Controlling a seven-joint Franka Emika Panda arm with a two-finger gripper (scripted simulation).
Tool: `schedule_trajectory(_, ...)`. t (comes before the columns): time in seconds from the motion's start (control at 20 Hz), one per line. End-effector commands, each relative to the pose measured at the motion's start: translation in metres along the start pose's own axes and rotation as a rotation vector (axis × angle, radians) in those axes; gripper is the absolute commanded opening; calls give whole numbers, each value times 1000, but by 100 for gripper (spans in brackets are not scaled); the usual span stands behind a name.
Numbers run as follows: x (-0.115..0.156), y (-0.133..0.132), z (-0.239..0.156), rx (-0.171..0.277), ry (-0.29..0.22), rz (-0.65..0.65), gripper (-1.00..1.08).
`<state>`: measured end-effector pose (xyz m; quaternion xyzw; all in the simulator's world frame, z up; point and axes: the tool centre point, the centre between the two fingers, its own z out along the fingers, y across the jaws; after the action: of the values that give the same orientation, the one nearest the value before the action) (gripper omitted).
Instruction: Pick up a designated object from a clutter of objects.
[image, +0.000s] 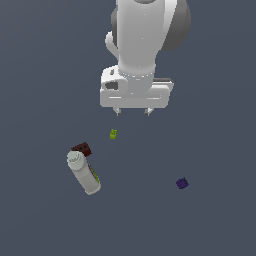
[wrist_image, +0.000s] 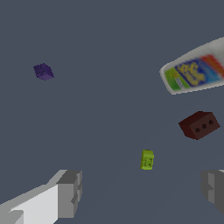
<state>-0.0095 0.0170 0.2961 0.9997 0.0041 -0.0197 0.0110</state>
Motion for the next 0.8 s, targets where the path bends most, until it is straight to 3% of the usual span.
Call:
schedule_trajectory(0.0,0,0,0,0,0,0,100)
schedule_trajectory(0.75,2,-8,0,-30,-10,-44,100)
